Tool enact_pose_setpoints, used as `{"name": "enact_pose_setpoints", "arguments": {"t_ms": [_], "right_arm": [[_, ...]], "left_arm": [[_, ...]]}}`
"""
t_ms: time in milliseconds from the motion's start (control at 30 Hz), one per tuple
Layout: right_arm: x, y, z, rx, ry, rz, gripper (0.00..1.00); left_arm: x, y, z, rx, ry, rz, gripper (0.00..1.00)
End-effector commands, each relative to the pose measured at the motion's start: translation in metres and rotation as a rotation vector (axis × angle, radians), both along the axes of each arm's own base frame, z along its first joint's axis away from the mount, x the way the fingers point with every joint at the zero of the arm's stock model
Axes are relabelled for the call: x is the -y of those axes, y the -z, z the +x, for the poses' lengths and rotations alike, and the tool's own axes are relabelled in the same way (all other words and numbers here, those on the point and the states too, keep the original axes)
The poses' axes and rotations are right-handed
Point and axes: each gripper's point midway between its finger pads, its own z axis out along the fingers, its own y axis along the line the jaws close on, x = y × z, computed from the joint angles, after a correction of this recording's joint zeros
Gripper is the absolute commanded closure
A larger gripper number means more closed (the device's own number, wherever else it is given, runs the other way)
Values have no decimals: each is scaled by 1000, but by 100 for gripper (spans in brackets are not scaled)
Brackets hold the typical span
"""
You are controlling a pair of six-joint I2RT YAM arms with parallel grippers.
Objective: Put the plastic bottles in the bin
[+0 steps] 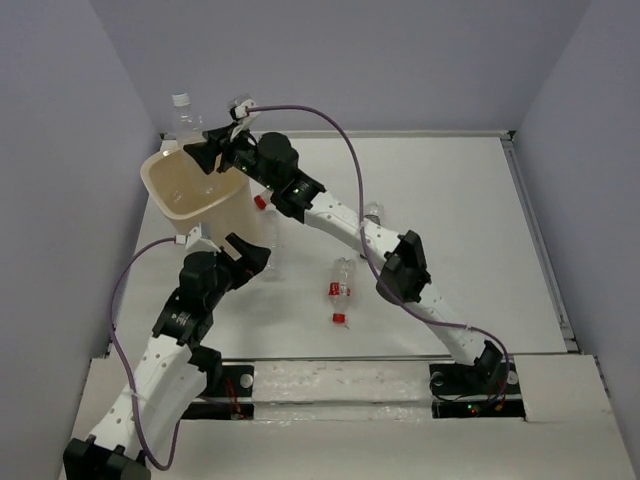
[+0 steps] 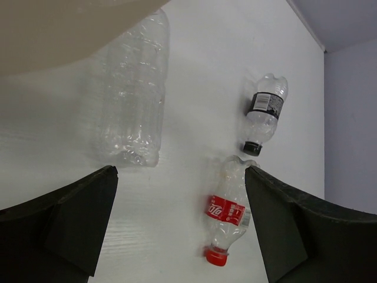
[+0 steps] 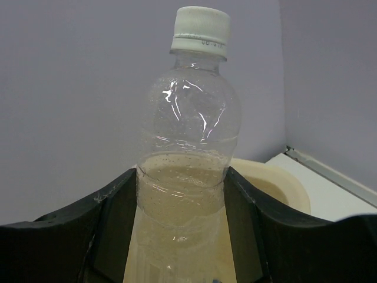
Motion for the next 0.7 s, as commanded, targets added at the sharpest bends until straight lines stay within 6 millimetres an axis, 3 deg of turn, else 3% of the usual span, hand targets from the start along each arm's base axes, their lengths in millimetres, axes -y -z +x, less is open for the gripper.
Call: {"name": "enact_pose_setpoints", "arguments": {"t_ms": [0, 33, 67, 100, 133, 167, 200, 267, 300, 333, 433, 467, 500, 567, 633, 667], "right_arm": [[3, -32, -1, 152, 70, 79, 48], [2, -25, 0, 146, 71, 60, 36], [9, -40, -6, 162, 67, 70, 18], [8, -29, -7, 153, 56, 49, 12], [11, -37, -12, 158, 48, 49, 9], [20, -60, -21, 177, 39, 63, 7], [24, -64, -24, 170, 34, 44, 7], [29, -50, -29, 147, 28, -13, 7], [48, -80, -43, 163, 31, 12, 7], [56, -78, -48, 153, 32, 3, 8], [90, -52, -68, 90, 43, -50, 11], [98, -4, -67, 11, 48, -123, 13], [124, -23, -75, 16, 64, -88, 13], [158, -3, -84, -49, 91, -102, 14], [177, 9, -94, -74, 95, -117, 14], [194, 16, -87, -104, 156, -117, 13]], "left_arm": [[-2, 11, 20, 23, -43, 33, 1], [-1, 21, 21, -6, -36, 49, 1], [1, 21, 25, 2, -31, 49, 1], [2, 24, 27, -3, -29, 56, 1], [4, 32, 29, -26, -21, 76, 1], [7, 28, 33, -11, -13, 80, 1], [8, 30, 36, -16, -8, 97, 1], [9, 39, 41, -43, 8, 167, 1], [8, 39, 48, -49, -4, 191, 1], [9, 40, 49, -52, -1, 200, 1], [11, 40, 58, -48, -20, 238, 1], [13, 37, 61, -39, -22, 241, 1], [15, 37, 63, -34, -23, 257, 1], [21, 54, 67, -80, -12, 297, 1], [24, 60, 69, -94, -8, 318, 1], [29, 58, 74, -87, -5, 320, 1]]}}
